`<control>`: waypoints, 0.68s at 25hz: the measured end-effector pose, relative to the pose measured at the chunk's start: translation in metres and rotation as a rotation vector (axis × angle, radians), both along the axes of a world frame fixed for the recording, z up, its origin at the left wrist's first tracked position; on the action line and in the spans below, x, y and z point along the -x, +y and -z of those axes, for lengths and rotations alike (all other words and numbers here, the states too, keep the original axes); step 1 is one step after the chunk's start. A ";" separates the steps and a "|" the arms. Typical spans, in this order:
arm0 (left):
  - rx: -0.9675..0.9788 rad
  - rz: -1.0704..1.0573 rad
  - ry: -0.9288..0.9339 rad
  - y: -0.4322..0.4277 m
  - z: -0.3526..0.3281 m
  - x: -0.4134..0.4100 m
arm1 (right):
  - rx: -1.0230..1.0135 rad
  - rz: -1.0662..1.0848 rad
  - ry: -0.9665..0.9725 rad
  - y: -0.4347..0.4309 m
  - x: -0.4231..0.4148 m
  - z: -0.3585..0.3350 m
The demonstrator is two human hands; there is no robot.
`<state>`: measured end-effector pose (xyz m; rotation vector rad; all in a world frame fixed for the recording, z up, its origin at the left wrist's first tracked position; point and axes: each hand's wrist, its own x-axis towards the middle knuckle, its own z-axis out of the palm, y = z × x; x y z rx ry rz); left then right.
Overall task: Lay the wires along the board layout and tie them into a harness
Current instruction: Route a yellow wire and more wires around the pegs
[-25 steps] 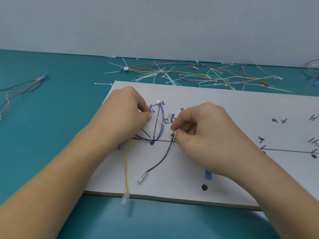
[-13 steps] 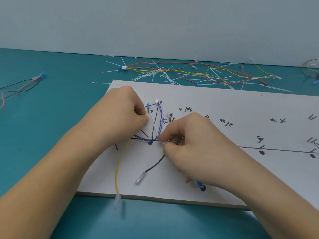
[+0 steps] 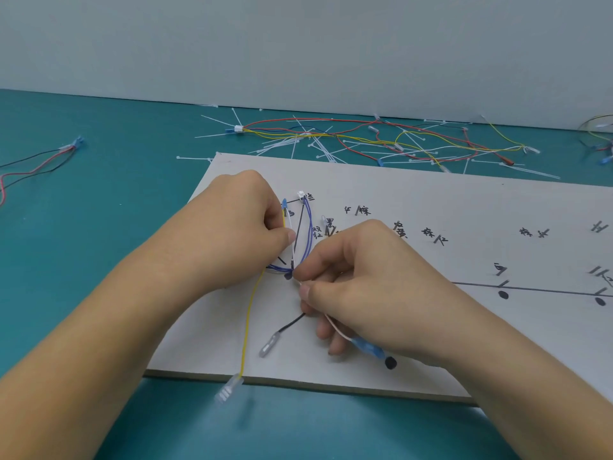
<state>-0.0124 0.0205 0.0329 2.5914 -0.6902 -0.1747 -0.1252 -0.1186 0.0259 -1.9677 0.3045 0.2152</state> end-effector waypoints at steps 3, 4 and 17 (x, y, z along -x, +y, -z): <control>0.033 0.033 0.076 0.002 -0.004 0.000 | -0.108 0.021 0.022 0.001 0.001 -0.002; 0.048 0.036 0.102 0.002 -0.006 0.000 | -0.146 0.031 0.032 0.001 0.001 -0.002; 0.168 0.048 0.309 0.007 -0.002 -0.007 | -0.134 0.007 0.022 0.012 0.002 0.001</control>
